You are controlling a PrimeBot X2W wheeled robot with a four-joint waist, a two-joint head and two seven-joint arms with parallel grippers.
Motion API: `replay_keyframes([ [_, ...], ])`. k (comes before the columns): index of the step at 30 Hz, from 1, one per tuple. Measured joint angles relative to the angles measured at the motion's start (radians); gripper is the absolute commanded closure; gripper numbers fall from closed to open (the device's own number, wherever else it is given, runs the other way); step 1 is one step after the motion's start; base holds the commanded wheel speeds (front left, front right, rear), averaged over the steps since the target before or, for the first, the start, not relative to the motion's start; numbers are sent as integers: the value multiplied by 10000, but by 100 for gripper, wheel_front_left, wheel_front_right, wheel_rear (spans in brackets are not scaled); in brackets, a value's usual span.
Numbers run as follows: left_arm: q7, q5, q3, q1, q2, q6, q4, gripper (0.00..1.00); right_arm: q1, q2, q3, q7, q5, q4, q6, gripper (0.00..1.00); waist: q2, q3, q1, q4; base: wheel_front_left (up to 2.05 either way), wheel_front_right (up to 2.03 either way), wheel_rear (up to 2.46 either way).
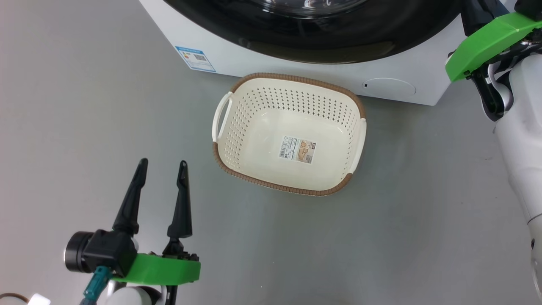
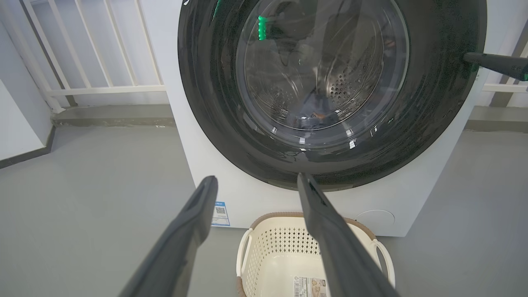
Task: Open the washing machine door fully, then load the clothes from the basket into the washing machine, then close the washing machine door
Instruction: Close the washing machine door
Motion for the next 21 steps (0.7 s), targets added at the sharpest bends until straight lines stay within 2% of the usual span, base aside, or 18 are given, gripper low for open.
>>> replay_keyframes([
  [8,0,4,27,-56,0,0,48,0,422,-33,238,0,17,-324,-2,100,0,-119,0,-105,0,0,0],
  [13,0,48,159,-53,-2,2,84,0,1505,4,420,0,274,-926,-2,100,0,-289,0,-226,0,0,0],
  [21,0,353,437,7,0,-104,173,0,3527,288,123,0,412,-2468,-2,100,0,-634,0,-619,0,0,0],
])
